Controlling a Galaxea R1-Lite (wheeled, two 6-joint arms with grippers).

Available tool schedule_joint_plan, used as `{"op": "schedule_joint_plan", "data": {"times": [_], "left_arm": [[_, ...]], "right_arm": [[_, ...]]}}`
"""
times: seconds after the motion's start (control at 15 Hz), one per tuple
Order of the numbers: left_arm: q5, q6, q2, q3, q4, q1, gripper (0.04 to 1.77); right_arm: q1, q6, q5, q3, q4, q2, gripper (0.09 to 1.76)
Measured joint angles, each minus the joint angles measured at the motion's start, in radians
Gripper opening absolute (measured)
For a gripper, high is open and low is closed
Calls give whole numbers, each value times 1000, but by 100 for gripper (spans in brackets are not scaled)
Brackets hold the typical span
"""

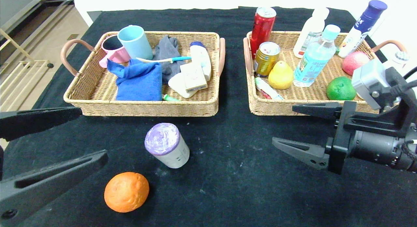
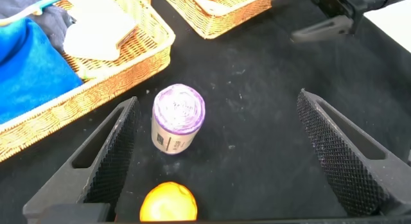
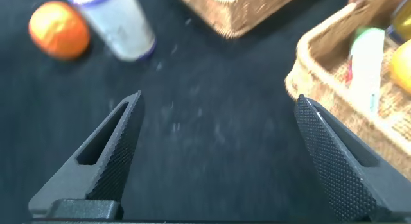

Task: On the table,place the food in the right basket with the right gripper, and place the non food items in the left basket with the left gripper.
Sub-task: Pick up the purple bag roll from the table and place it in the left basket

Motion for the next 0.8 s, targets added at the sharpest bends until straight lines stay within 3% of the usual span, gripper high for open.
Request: {"op": "schedule_joint_plan", "data": {"times": [0.27, 0.47, 0.8], "left_arm": [[-3, 8, 6, 10, -3, 0, 176], [-1, 13, 9, 10, -2, 0, 176], [28, 27, 10, 8, -9, 12, 176]], "right_arm": [[-86, -14, 111, 78, -32, -38, 170], [-165, -6, 210, 160, -143, -61, 170], [-214, 19, 241, 258, -237, -84, 170]]}}
